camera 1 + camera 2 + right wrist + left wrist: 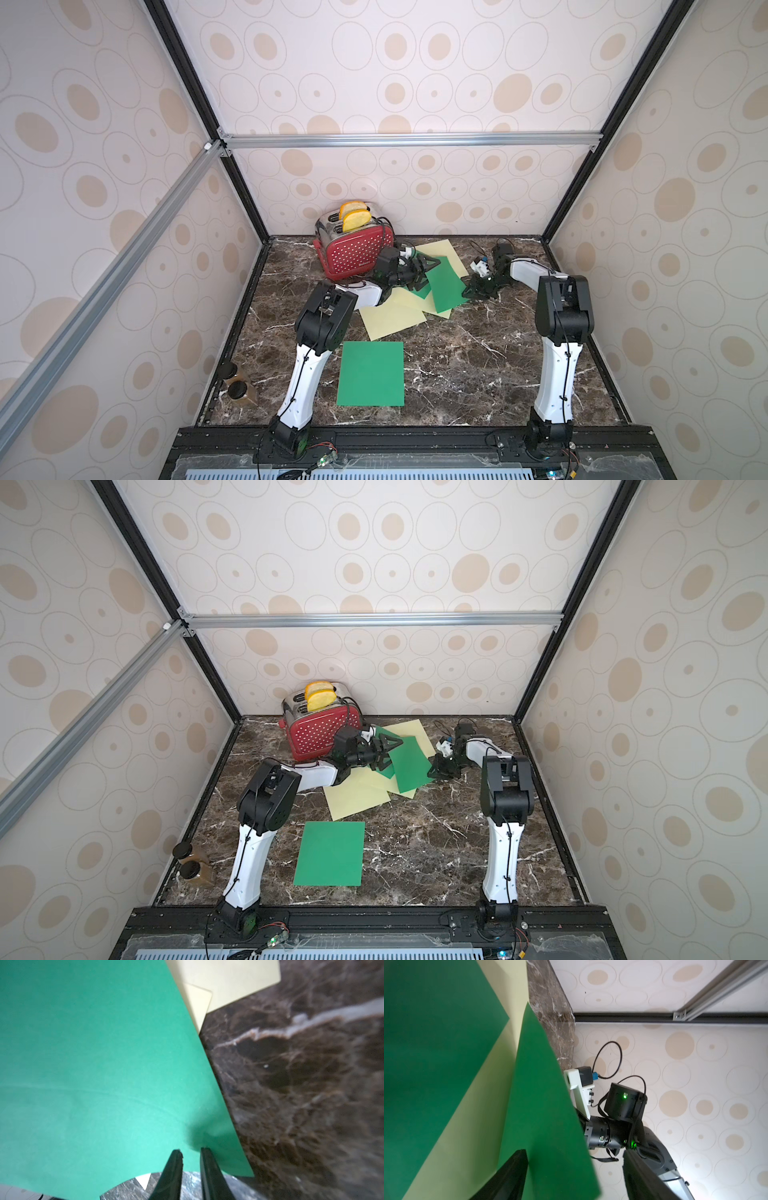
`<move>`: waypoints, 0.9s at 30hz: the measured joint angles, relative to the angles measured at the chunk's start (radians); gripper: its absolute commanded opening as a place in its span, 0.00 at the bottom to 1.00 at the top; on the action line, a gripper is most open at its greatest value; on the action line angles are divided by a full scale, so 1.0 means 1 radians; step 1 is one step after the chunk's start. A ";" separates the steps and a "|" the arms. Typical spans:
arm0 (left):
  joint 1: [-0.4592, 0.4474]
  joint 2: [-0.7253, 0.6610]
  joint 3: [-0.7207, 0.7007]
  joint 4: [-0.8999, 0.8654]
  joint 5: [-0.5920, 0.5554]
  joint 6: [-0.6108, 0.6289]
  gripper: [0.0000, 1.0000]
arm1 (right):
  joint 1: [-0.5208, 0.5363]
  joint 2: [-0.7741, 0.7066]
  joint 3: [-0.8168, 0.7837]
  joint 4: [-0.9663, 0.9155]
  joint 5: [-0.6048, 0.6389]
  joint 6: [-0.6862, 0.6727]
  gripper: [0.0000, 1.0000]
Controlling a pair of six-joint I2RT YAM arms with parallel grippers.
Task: Sort the scattered colored papers by color
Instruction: Pick up the colored paper from the center of the board.
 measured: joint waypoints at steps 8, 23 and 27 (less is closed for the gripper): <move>-0.053 0.105 -0.026 0.059 -0.064 -0.074 0.66 | 0.000 0.000 0.000 0.000 0.000 0.001 0.22; -0.056 0.017 0.237 -0.689 -0.136 0.496 0.00 | 0.000 0.000 0.000 0.002 -0.004 0.001 0.23; -0.056 0.017 0.226 -0.740 -0.157 0.537 0.00 | 0.005 -0.001 0.013 -0.014 0.003 -0.003 0.29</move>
